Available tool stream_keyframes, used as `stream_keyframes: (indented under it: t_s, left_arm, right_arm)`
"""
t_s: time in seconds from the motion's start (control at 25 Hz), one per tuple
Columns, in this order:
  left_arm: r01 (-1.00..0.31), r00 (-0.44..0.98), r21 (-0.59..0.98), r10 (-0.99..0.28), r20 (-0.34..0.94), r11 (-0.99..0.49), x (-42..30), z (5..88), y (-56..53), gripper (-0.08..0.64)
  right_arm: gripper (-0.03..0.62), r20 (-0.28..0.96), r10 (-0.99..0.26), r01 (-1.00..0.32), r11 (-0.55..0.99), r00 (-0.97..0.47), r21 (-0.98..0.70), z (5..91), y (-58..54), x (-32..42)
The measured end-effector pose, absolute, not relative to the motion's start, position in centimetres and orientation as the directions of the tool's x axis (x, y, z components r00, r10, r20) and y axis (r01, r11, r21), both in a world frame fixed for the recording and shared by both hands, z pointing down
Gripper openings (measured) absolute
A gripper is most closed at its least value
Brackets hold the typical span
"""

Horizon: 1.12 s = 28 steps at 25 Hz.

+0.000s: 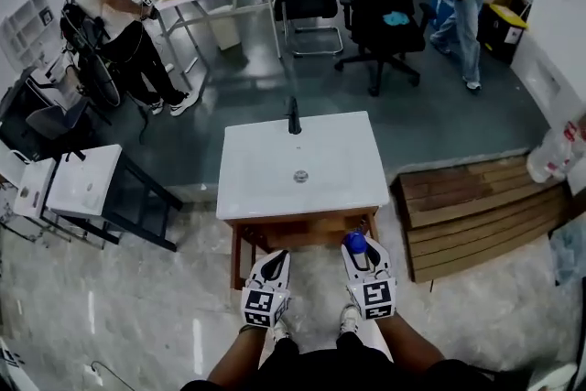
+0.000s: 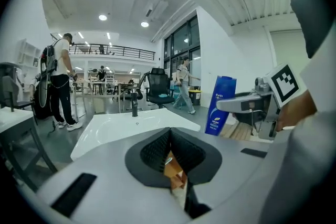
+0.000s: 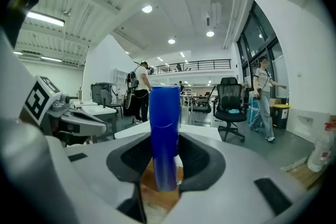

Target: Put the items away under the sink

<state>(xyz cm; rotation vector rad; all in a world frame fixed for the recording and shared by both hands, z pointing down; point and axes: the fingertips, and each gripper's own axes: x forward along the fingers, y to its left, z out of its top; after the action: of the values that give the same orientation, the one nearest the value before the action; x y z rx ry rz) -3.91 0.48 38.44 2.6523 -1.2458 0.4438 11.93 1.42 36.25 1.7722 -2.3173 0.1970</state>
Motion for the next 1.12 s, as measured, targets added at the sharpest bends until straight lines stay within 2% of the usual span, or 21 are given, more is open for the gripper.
stream_keyframes:
  t_s: [0.32, 0.48, 0.68, 0.92, 1.12]
  left_arm:
    - [-0.705, 0.685, 0.055, -0.659, 0.310, -0.707, -7.8, 40.1, -0.5, 0.018]
    - [-0.707, 0.678, 0.065, -0.650, 0.343, -0.704, -9.2, 42.6, -0.8, 0.018]
    - [-0.744, 0.641, 0.074, -0.677, 0.361, -0.664, -9.8, 45.8, -1.4, 0.019]
    - [-0.778, 0.607, 0.047, -0.730, 0.316, -0.626, -9.3, 49.9, -3.4, 0.020]
    - [-0.818, 0.559, 0.058, -0.766, 0.317, -0.572, -9.2, 58.0, -5.7, 0.020]
  right_arm:
    - [0.156, 0.257, -0.956, -0.987, 0.158, -0.144, 0.033, 37.9, 2.4, 7.4]
    - [0.156, 0.280, -0.952, -0.989, 0.144, -0.126, 0.045, 39.5, 2.0, 5.7]
    - [0.156, 0.321, -0.937, -0.988, 0.152, -0.135, 0.029, 43.5, 1.1, 4.8]
    - [0.156, 0.282, -0.943, -0.978, 0.201, -0.177, 0.059, 48.6, -1.4, 4.1]
    - [0.156, 0.272, -0.947, -0.983, 0.183, -0.172, 0.018, 56.1, -3.9, 4.0]
